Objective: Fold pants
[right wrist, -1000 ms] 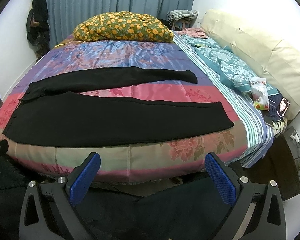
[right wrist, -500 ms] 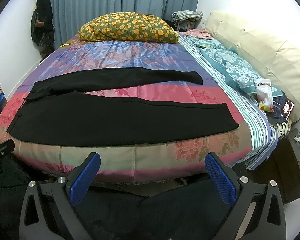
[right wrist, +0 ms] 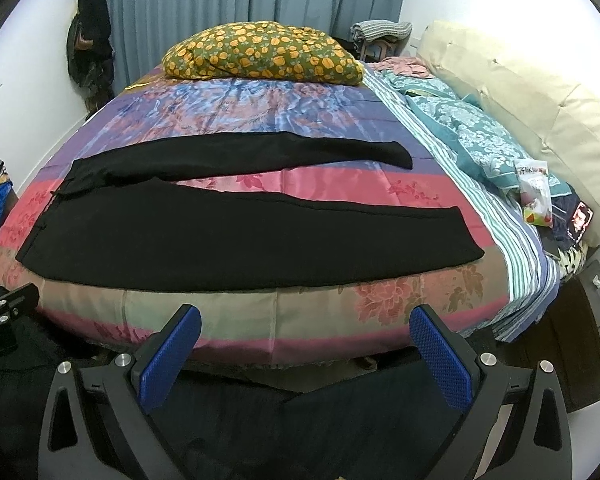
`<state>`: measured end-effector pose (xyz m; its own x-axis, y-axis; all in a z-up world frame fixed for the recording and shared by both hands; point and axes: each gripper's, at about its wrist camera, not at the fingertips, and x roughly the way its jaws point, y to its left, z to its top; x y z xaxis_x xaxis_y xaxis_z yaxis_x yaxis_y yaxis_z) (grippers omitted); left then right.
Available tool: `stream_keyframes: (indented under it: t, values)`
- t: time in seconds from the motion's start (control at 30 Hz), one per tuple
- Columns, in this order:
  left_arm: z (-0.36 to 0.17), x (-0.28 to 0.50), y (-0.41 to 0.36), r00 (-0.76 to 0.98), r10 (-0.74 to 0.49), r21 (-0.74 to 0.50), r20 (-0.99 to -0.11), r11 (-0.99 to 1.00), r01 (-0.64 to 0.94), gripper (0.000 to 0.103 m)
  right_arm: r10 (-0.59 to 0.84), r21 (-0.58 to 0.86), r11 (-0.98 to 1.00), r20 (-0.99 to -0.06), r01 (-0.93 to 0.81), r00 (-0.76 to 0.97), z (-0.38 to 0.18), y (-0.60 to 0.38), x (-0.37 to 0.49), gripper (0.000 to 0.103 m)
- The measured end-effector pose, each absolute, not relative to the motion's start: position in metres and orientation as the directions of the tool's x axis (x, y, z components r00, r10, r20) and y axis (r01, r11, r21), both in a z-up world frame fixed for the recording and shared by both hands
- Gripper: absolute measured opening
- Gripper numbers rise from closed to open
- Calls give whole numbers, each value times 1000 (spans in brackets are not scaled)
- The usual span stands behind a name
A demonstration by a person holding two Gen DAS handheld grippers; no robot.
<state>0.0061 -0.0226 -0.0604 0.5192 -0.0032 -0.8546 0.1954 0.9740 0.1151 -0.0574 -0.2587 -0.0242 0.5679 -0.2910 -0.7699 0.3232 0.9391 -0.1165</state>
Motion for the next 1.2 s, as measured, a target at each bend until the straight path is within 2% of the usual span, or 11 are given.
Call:
stream_keyframes:
  t: [0.57,0.87,1.2]
  values:
    - [-62,8,-22,516,-4,115,-856,973,199,102,-293,-125,940,-772,318,564,-25,-258,-57,103]
    - [-62,7,-24,523,-17,107,-852,973,206,102,-372,-188,910,-766,369,525,-24,-267,-57,103]
    - [-66,7,-31,548,18,164,-836,962,220,102,-402,-227,898,-772,378,492,-32,-273,-53,103]
